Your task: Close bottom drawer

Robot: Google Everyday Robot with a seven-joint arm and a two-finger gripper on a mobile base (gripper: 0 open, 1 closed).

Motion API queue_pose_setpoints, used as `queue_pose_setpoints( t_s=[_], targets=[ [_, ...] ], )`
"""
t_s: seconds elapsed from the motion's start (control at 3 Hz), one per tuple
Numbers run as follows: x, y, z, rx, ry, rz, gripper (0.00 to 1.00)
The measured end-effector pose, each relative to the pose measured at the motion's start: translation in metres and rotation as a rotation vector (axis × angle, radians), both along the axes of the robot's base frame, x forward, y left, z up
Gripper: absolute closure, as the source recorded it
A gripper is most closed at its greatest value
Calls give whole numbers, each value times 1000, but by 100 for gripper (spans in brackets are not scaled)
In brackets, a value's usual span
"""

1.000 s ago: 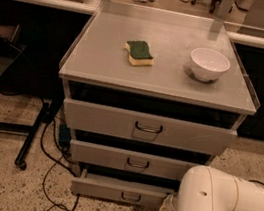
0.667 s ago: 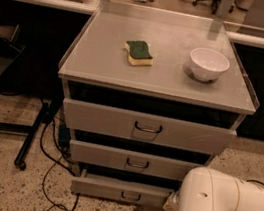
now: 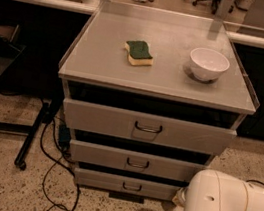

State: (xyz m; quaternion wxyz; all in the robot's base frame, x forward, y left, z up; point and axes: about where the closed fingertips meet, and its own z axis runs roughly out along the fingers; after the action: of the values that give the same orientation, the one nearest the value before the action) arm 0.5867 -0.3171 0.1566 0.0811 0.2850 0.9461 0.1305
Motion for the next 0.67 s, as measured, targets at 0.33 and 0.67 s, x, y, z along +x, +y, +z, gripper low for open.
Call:
queue_pose_setpoints(
  t_s=[0.33,0.67],
  targets=[
    [0,0,0,0,0,0,100],
    [-4,4,-1,11,30,16,100]
  ],
)
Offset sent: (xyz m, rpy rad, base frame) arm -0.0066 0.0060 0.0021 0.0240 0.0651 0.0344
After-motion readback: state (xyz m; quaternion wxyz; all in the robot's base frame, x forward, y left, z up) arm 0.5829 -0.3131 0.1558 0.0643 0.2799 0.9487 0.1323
